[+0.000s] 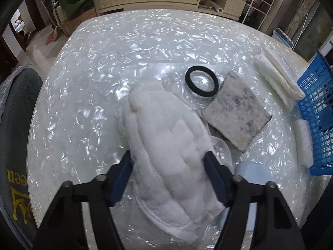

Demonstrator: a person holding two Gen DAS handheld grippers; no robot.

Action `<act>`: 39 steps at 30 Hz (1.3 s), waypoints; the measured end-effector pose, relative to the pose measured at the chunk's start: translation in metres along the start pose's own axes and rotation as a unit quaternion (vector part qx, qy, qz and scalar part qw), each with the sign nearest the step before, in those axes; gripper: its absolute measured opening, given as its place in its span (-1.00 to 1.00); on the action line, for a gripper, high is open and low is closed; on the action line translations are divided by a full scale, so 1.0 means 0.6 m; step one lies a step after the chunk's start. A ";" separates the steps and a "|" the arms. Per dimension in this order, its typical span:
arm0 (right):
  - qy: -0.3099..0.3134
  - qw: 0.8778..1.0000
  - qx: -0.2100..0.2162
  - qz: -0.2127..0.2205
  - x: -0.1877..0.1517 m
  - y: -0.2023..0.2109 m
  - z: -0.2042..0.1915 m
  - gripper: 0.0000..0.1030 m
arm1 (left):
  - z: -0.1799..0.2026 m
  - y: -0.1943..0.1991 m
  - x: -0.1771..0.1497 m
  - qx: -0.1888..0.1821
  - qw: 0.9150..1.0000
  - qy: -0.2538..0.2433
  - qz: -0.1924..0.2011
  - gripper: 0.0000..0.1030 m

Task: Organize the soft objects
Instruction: 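Carry the dragon into the blue basket with the right gripper while the left gripper grasps the white quilted pad, then open the right gripper to drop the dragon in the basket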

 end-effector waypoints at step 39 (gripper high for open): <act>0.004 0.991 -0.060 0.117 -0.118 0.135 -0.011 1.00 | 0.140 0.240 -0.015 -0.079 0.992 -0.019 0.092 -0.59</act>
Point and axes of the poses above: each gripper's, at about its wrist camera, not at the fingertips, and y roughly against the way its jaws point, z to its right, x to its top, the point moved 7 cm from there along -y, roughly the way its jaws point, and after that the axes turned 5 degrees about -y, right-handed, at the moved point
